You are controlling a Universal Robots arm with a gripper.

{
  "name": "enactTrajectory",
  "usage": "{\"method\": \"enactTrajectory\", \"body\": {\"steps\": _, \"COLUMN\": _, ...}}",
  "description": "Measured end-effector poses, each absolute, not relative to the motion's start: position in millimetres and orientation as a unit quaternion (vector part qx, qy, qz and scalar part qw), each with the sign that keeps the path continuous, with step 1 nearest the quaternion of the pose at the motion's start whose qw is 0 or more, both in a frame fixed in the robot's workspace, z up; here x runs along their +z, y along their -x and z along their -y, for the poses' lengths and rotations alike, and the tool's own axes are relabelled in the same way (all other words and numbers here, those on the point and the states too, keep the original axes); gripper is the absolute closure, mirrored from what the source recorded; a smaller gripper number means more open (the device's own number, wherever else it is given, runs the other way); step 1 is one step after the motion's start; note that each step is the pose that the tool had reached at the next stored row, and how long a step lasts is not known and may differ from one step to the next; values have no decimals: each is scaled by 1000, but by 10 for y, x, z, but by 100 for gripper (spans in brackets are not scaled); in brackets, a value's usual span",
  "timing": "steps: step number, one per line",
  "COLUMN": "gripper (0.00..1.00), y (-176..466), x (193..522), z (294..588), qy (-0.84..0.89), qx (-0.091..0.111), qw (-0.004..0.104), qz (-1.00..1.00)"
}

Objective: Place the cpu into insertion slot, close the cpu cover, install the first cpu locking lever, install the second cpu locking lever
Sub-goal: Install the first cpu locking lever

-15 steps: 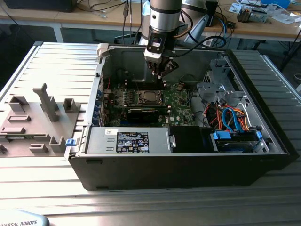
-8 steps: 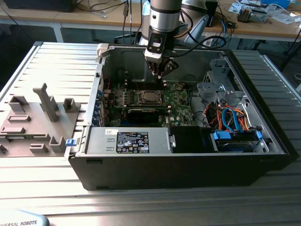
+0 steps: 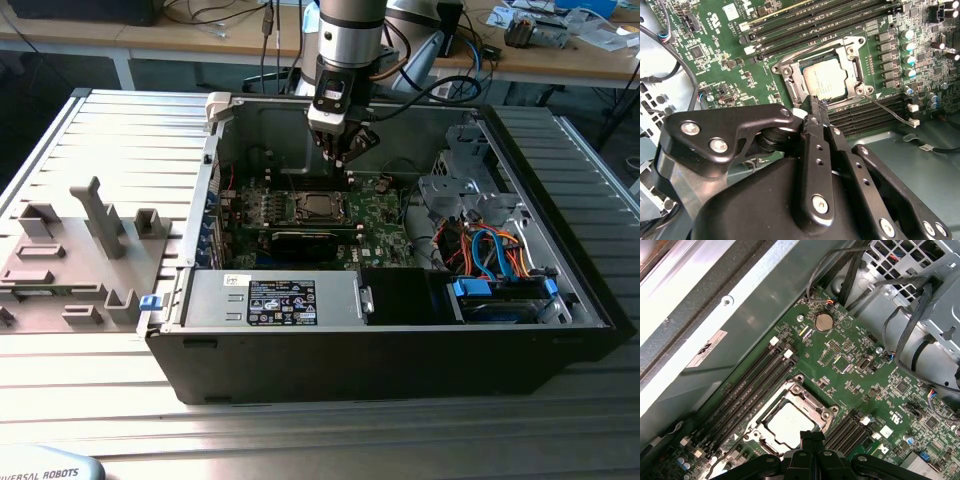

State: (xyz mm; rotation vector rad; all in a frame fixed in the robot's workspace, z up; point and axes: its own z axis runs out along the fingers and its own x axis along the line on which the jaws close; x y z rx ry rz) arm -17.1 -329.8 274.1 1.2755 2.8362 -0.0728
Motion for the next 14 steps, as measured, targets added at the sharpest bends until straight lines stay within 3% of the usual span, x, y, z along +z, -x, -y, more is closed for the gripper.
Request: {"method": "enactTrajectory", "body": {"steps": 14, "gripper": 89, "y": 171, "x": 2741, "z": 3298, "qy": -405, "qx": -23, "qw": 16, "qz": -914}}
